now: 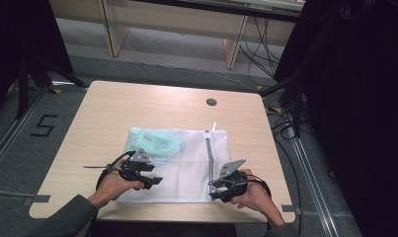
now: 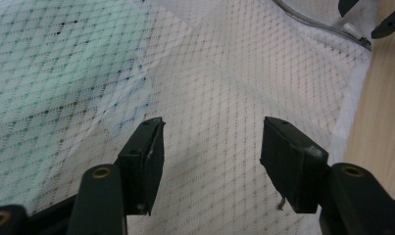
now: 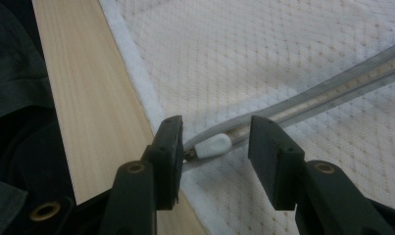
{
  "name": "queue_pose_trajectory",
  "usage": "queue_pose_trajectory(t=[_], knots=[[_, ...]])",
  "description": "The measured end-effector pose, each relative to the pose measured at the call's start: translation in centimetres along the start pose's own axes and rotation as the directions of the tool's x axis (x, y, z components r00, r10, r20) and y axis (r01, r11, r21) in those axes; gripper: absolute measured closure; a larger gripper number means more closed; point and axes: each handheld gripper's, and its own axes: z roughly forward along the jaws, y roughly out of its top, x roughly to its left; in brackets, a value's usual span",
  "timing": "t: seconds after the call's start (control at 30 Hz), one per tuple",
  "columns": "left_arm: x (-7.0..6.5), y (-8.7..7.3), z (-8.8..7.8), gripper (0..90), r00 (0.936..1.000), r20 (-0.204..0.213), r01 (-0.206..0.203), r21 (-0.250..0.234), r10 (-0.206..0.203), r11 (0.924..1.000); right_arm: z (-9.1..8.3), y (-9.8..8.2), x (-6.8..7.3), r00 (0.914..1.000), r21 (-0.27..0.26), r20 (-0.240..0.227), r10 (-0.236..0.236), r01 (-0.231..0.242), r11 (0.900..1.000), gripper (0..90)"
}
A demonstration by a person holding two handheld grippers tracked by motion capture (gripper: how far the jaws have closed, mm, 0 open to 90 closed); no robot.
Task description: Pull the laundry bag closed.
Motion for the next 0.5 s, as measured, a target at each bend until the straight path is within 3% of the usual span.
queue_pose_trajectory(t=[0.07, 0.1, 0.13, 0.17, 0.2, 0.27, 0.37, 0.5], knots=[[-0.10, 0.05, 0.09, 40.9, 1.0000, 0.001, 0.009, -0.015, -0.009, 0.9998, 0.16, 0.03, -0.01, 0.9996, 0.018, -0.026, 0.012, -0.011, 1.000, 56.0], [0.00, 0.06, 0.02, 40.4, 1.0000, -0.001, -0.004, -0.001, 0.004, 1.0000, 0.34, 0.06, -0.09, 0.9996, 0.017, -0.030, -0.003, 0.003, 1.000, 55.9], [0.05, 0.06, 0.00, 40.2, 1.0000, -0.003, -0.009, 0.007, 0.009, 0.9999, 0.38, 0.07, 0.03, 0.9993, 0.023, -0.035, 0.013, -0.012, 1.000, 56.1], [0.08, 0.06, 0.06, 39.8, 1.0000, -0.005, -0.006, 0.005, 0.006, 1.0000, 0.47, 0.15, -0.19, 0.9989, 0.021, -0.039, -0.026, 0.027, 0.999, 56.5], [-0.01, 0.00, 0.14, 39.7, 0.9998, -0.003, 0.020, 0.004, -0.020, 0.9998, 0.62, 0.18, -0.15, 0.9983, 0.019, -0.049, -0.031, 0.032, 0.999, 56.8], [0.15, 0.03, 0.12, 39.6, 0.9999, -0.002, -0.011, 0.014, 0.011, 0.9998, 0.56, 0.17, 0.19, 0.9982, 0.040, -0.059, 0.000, 0.003, 0.999, 59.2], [0.07, -0.01, 0.24, 38.7, 0.9998, -0.007, 0.017, 0.012, -0.017, 0.9998, 0.43, 0.22, 0.27, 0.9981, 0.045, -0.061, -0.006, 0.009, 0.999, 61.1], [0.06, -0.04, 0.24, 39.1, 0.9999, -0.012, 0.012, 0.017, -0.011, 0.9998, 0.33, 0.14, 0.37, 0.9979, 0.047, -0.065, -0.004, 0.007, 0.999, 65.2]])
